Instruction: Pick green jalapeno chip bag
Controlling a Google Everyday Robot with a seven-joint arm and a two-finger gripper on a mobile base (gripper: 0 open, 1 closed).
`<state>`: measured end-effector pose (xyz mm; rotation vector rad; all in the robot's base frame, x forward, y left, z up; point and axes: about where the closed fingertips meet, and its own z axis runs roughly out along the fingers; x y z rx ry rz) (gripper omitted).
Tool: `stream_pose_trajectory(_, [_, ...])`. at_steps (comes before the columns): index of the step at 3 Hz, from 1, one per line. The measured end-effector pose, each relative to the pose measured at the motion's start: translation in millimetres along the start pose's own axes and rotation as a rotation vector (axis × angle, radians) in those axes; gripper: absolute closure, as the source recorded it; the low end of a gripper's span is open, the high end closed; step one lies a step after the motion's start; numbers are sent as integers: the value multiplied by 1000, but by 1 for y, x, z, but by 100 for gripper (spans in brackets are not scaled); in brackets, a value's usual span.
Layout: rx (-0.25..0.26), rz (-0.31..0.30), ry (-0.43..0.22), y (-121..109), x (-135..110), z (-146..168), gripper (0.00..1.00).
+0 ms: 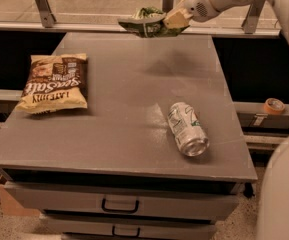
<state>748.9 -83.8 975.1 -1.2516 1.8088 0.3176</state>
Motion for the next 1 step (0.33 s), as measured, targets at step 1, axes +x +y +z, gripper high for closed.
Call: stream_pose_trajectory(1, [-4,-6,-2,1,1,1,100])
